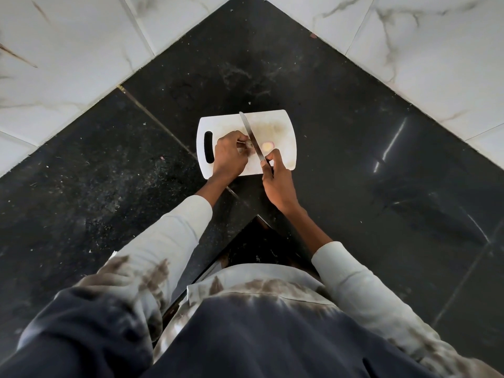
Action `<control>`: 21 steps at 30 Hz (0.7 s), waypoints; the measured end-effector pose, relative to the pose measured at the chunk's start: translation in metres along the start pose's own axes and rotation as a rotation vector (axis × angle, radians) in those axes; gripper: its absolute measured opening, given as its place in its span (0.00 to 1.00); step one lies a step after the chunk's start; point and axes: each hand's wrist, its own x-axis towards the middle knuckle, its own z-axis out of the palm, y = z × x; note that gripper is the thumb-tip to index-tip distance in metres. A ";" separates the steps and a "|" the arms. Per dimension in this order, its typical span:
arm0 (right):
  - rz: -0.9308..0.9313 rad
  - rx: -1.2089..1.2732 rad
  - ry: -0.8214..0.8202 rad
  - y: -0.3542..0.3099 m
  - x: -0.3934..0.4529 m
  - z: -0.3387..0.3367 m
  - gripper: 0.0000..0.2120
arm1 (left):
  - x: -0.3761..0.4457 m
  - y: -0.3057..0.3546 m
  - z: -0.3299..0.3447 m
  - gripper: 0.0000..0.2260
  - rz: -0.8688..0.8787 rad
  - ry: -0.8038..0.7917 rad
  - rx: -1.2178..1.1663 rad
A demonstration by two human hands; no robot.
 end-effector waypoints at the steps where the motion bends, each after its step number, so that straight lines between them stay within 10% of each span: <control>1: -0.004 -0.011 0.001 0.000 0.000 0.000 0.09 | 0.000 -0.001 0.000 0.09 0.002 -0.005 -0.004; 21: -0.044 -0.253 0.064 -0.024 -0.005 0.011 0.16 | -0.001 -0.011 0.013 0.11 0.058 0.024 0.055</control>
